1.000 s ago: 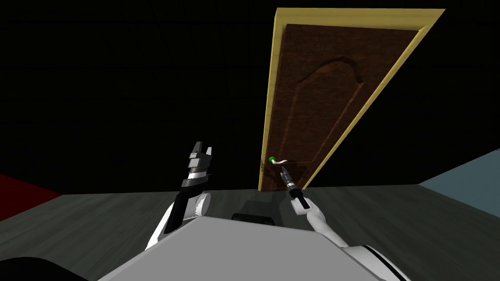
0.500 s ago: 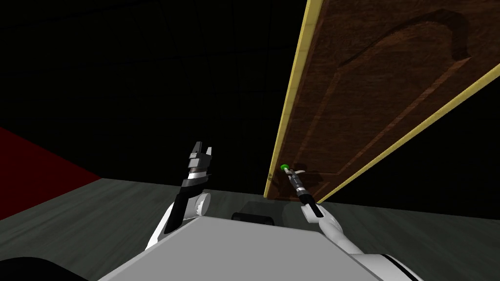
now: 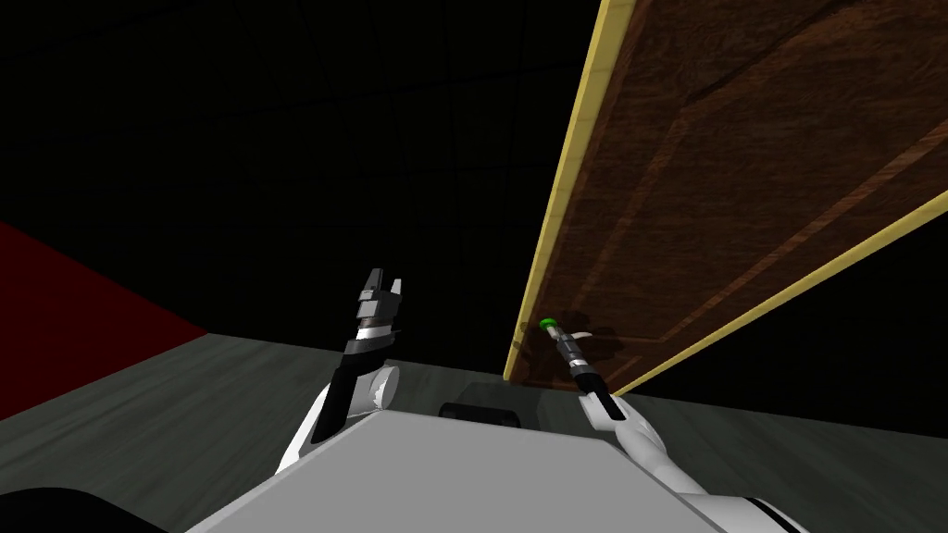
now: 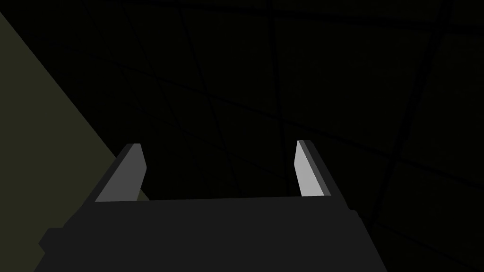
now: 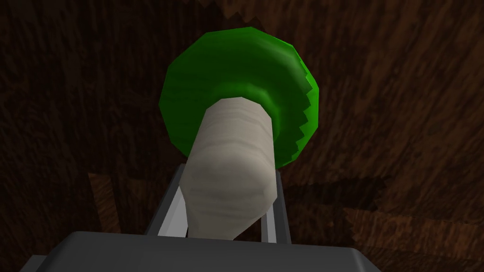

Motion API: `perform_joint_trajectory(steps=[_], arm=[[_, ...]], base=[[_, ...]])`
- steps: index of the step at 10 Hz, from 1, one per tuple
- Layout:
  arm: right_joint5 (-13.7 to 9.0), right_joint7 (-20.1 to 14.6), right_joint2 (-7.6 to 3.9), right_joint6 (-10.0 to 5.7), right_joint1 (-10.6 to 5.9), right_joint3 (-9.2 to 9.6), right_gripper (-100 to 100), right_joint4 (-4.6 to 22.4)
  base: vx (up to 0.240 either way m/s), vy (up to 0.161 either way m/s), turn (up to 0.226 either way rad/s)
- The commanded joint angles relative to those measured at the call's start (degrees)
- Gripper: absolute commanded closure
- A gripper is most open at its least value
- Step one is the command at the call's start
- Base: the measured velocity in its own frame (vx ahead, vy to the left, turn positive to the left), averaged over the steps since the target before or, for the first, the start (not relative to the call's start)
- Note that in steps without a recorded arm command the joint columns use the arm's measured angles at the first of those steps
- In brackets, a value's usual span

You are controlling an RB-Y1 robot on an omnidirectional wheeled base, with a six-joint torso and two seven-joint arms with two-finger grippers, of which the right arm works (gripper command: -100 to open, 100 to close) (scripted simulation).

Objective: Pull the door open

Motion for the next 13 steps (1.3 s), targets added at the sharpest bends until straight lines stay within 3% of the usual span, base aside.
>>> perform_joint_trajectory(steps=[1,4,8,13], arm=[[0.1,0.1,0.01,-0.03,0.05,0.06,100,0.0],[0.1,0.1,0.01,-0.03,0.05,0.06,100,0.0],[0.9,-3.4,-2.96,-4.37,2.46,2.73,100,0.2],[1.6,-6.5,-5.67,-8.35,4.61,5.13,100,0.3]], base=[[-0.019,-0.005,0.008],[-0.006,-0.001,0.0],[-0.163,-0.076,0.135],[-0.142,-0.074,0.096]])
